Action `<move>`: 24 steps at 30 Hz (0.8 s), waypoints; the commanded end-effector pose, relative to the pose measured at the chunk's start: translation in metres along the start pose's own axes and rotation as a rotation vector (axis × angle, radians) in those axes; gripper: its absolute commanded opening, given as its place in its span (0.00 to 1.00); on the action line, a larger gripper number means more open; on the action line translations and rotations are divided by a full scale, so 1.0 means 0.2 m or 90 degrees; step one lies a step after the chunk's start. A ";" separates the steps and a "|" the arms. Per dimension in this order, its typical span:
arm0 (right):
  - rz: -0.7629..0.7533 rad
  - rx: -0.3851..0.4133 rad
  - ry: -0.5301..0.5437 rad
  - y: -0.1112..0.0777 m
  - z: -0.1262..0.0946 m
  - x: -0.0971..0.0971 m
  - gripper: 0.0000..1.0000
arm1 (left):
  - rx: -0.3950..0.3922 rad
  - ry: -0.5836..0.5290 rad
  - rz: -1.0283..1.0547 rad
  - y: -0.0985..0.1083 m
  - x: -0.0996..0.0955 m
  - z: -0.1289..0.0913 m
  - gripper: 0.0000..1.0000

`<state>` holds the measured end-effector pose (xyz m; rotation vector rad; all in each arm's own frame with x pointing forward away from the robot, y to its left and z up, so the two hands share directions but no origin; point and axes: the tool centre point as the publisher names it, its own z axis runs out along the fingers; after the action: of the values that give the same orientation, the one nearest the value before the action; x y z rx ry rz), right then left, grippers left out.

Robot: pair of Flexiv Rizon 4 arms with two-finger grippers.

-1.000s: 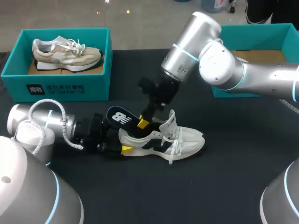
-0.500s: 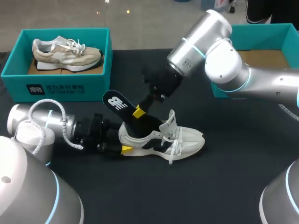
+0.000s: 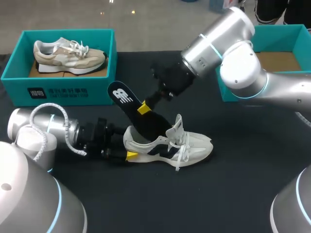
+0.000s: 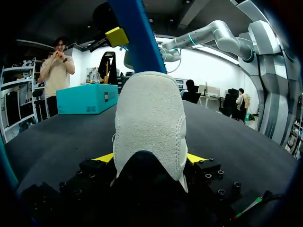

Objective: Take the shoe out of the shoebox, open the shoe tongue, remove and reinsert the insole, then place the shoe into the shoebox

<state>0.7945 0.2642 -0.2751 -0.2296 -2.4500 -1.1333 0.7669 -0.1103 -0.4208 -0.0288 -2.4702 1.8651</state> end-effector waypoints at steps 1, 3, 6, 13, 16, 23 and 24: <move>0.000 0.000 -0.002 0.00 0.00 0.00 0.00 | -0.001 0.000 0.000 0.01 0.00 0.00 0.00; 0.000 0.000 -0.002 0.00 0.00 0.00 0.00 | -0.001 0.000 0.000 0.01 0.00 0.00 0.00; 0.039 -0.071 0.002 0.00 -0.04 0.01 0.00 | -0.001 0.000 0.000 0.01 0.00 0.00 0.00; 0.122 -0.153 0.003 0.15 -0.20 0.03 0.00 | -0.001 0.000 0.000 0.01 0.00 0.00 0.00; 0.156 -0.175 0.010 0.20 -0.25 0.05 0.00 | -0.001 0.000 0.000 0.01 0.00 0.00 0.00; 0.217 -0.181 0.051 0.29 -0.33 0.13 0.00 | -0.001 0.000 0.000 0.01 0.00 0.00 0.00; 0.223 -0.186 0.054 0.30 -0.35 0.14 0.00 | -0.001 0.000 0.000 0.01 0.00 0.00 0.00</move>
<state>0.8103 0.2539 -0.1900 -0.6509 -2.0567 -1.3133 0.7669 -0.1102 -0.4208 -0.0288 -2.4702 1.8650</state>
